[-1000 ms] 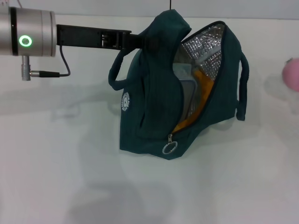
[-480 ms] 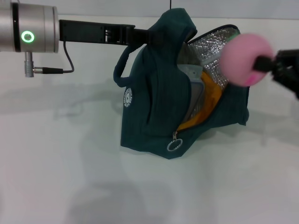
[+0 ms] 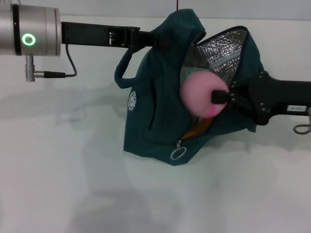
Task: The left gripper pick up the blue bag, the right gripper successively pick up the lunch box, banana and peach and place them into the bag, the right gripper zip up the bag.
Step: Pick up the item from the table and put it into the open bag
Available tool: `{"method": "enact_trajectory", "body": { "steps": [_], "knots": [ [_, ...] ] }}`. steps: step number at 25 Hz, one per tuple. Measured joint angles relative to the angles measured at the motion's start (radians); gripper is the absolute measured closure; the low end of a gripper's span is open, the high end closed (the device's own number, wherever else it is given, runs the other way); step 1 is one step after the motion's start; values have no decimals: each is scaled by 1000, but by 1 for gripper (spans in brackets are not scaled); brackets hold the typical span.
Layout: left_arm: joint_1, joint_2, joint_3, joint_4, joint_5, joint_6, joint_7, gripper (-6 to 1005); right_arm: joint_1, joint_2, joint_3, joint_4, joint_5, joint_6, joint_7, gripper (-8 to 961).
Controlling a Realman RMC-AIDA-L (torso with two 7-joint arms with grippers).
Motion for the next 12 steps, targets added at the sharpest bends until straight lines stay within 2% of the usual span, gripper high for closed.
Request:
{"method": "enact_trajectory", "body": {
  "steps": [7, 12],
  "knots": [
    [3, -1, 2, 0, 0, 0, 3, 945, 16, 3, -60, 12, -2, 84, 3, 920],
    [5, -2, 2, 0, -1, 0, 4, 945, 22, -9, -117, 0, -22, 96, 77, 908]
  ]
}}
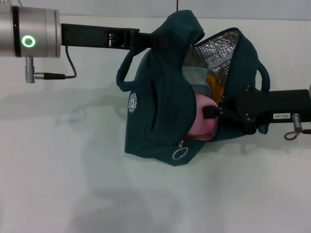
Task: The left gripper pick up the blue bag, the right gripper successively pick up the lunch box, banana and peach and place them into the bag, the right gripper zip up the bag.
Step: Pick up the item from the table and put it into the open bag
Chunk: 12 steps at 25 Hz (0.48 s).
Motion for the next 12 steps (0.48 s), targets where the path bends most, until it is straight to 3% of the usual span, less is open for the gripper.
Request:
{"method": "enact_trajectory", "body": {
  "steps": [12],
  "knots": [
    [-4, 0, 3, -2, 0, 0, 1, 945, 14, 9, -49, -10, 1, 43, 12, 838]
  ]
}}
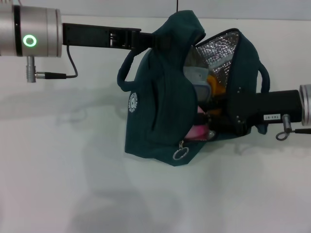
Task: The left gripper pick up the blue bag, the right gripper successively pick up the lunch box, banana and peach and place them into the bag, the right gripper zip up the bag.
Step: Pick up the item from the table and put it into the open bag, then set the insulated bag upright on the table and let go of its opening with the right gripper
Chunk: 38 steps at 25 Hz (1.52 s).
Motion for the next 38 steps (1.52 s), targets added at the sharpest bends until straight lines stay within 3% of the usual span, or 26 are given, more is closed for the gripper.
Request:
{"method": "enact_trajectory", "body": {
  "steps": [2, 9, 11, 12, 15, 17, 21, 25, 29, 35, 38],
  "knots": [
    [2, 0, 0, 0, 0, 0, 1, 945, -8, 1, 4, -2, 27, -8, -12, 826],
    [5, 0, 0, 0, 2, 0, 2, 945, -98, -8, 29, -24, 183, -70, -119, 524],
    [4, 0, 0, 0, 2, 0, 2, 945, -149, -8, 98, -41, 200, -126, -167, 443],
    [4, 0, 0, 0, 5, 0, 3, 945, -195, -4, 186, -45, 202, -181, -220, 403],
    [4, 0, 0, 0, 6, 0, 5, 945, -217, -4, 230, -44, 203, -196, -243, 267],
    [4, 0, 0, 0, 6, 0, 9, 946, -278, -3, 343, -1, 204, -170, -322, 176],
    [5, -1, 0, -21, 6, -2, 16, 946, -287, -2, 393, 115, 209, -71, -443, 179],
    [4, -1, -2, -26, 6, -5, 17, 946, -265, 0, 382, 147, 203, 11, -464, 182],
    [5, 0, 0, -28, 3, -4, 20, 946, -197, 4, 342, 195, 201, 142, -495, 183],
    [4, -2, 0, -35, 1, -1, 27, 946, -56, 8, 274, 246, 215, 441, -502, 184],
    [4, -2, 0, -35, 1, 0, 27, 946, -45, 10, 280, 248, 310, 496, -546, 184]
  ]
}}
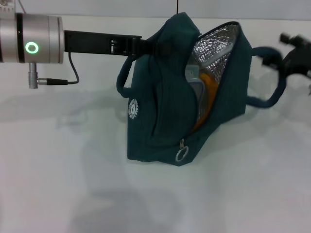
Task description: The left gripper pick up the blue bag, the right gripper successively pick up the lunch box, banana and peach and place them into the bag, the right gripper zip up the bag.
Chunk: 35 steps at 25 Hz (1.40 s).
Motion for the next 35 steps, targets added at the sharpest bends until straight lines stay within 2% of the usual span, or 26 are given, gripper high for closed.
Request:
{"method": "enact_trajectory", "body": {
  "steps": [4, 6, 9, 13, 14, 17, 22, 25, 27, 32, 35],
  "knots": [
    [13, 0, 0, 0, -1, 4, 4, 946, -34, 3, -5, 5, 279, -56, -156, 185],
    [24, 0, 0, -1, -1, 8, 12, 946, -75, 3, -10, 5, 421, -164, -224, 185],
    [41, 0, 0, -3, -1, 11, 20, 946, -141, 1, -14, -25, 501, -347, -236, 185],
    [51, -3, 1, -31, -11, 23, 38, 946, -227, -9, -100, -172, 500, -446, -109, 186],
    [50, -4, 3, -52, -22, 27, 48, 946, -254, -12, -158, -231, 500, -423, -48, 186],
    [48, -4, 11, -129, -42, 33, 84, 946, -270, -13, -241, -285, 486, -366, 5, 186],
    [45, -1, 8, -227, -36, 26, 148, 946, -244, -13, -338, -342, 350, -196, 155, 187],
    [48, 2, 3, -225, -38, 8, 161, 945, -237, -13, -344, -361, 249, -134, 238, 187],
    [56, 7, -7, -222, -43, -14, 165, 945, -241, -13, -342, -368, 205, -137, 273, 188],
    [80, 17, -37, -229, -39, -41, 186, 945, -286, -13, -314, -418, 175, -219, 289, 188],
    [83, 16, -38, -230, -37, -48, 194, 945, -309, -12, -240, -445, 180, -352, 271, 189]
  ]
}}
